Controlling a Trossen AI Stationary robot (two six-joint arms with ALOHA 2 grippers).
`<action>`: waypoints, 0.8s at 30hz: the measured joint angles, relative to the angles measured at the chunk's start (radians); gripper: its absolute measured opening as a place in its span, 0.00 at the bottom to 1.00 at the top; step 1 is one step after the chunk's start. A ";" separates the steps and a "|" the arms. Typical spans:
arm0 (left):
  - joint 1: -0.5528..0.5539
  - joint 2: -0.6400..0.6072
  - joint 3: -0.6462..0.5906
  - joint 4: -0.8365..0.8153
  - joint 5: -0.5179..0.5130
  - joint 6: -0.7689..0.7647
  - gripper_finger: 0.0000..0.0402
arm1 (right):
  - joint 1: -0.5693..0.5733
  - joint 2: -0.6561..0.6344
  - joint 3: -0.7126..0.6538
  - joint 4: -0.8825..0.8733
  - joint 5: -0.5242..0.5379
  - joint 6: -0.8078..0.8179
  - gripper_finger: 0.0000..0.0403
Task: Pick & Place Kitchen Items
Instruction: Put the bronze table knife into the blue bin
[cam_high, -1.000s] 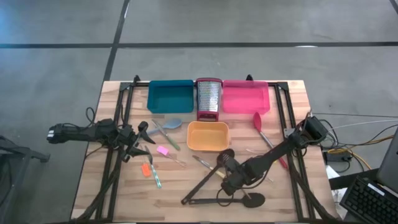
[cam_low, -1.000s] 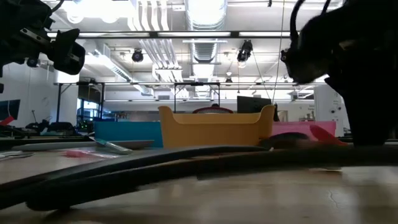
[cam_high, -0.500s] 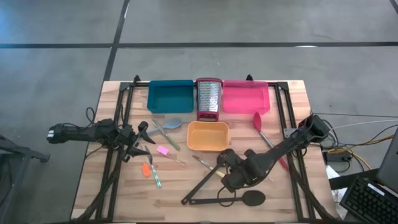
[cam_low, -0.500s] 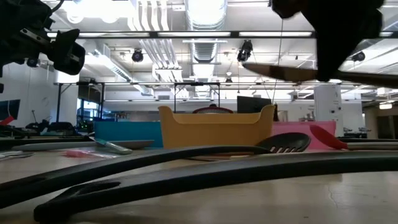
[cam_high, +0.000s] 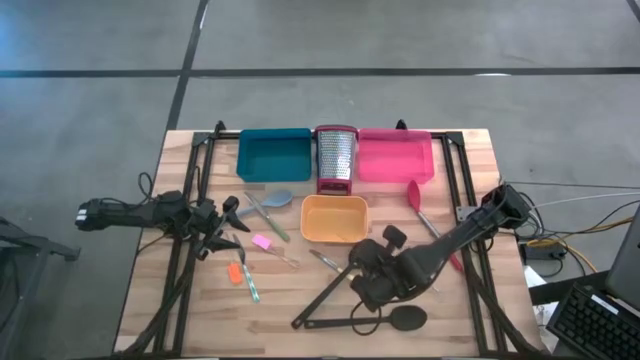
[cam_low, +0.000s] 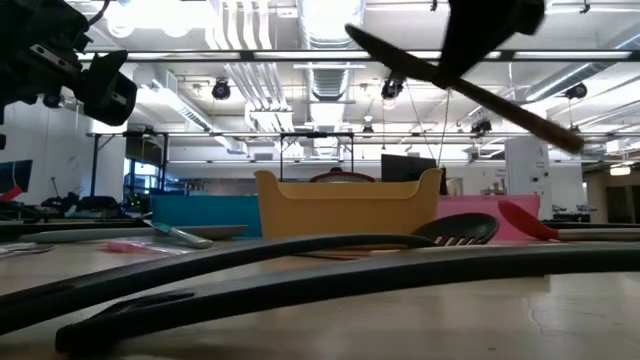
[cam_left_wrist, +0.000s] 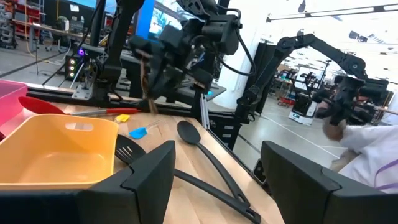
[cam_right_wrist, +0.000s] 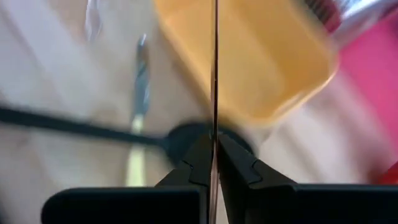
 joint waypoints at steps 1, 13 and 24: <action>0.000 0.000 0.000 0.000 0.000 0.000 0.61 | 0.004 0.000 0.000 0.001 0.051 -0.013 0.02; 0.000 0.000 0.000 0.002 -0.010 0.061 0.61 | 0.008 -0.001 0.000 0.089 0.317 -0.161 0.02; 0.001 0.000 0.000 0.085 -0.113 0.093 0.61 | 0.004 -0.061 0.000 0.458 0.337 -0.606 0.02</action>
